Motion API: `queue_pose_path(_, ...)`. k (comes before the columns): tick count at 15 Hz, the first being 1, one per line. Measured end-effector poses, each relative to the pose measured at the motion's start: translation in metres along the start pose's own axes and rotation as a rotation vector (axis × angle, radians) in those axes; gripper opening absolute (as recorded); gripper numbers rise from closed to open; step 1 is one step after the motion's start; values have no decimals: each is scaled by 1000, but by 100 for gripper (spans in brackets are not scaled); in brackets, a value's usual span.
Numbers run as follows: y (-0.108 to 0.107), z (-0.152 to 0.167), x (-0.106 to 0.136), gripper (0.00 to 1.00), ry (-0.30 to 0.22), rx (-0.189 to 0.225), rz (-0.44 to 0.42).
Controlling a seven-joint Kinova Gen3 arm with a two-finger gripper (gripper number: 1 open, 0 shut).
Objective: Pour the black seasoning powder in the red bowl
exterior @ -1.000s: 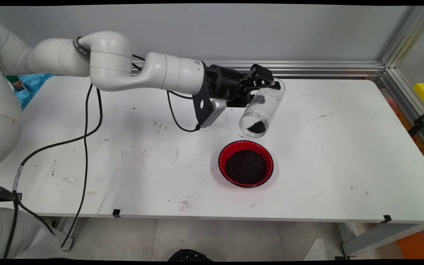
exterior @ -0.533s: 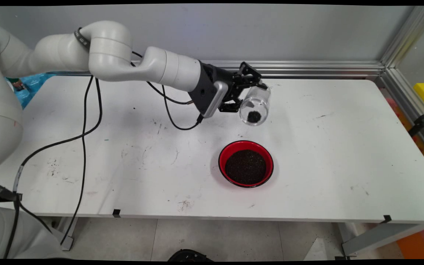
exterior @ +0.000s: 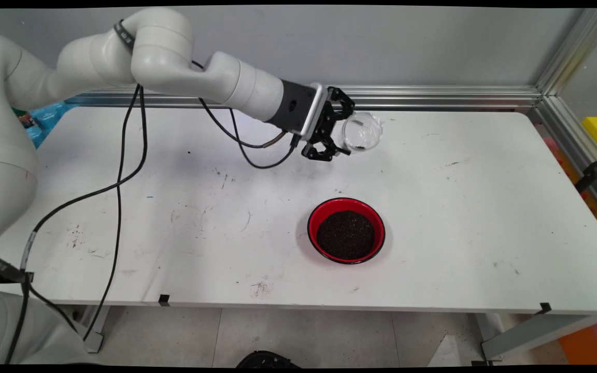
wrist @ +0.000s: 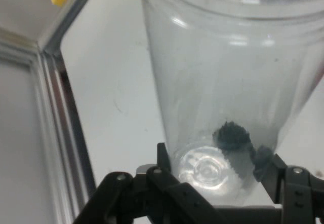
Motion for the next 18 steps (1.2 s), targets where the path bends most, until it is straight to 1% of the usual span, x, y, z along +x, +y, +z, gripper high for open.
queue_pose_path(3,-9,-1,-4,0,-19,-31,-150)
queue_pose_path(6,-15,-1,-8,0,-37,-48,-252)
queue_pose_path(8,-19,-1,-10,0,-52,-64,-337)
queue_pose_path(11,-22,-1,-11,0,-57,-98,-459)
queue_pose_path(14,-22,1,-12,0,-59,-121,-568)
queue_pose_path(18,-14,10,-20,0,-57,-123,-706)
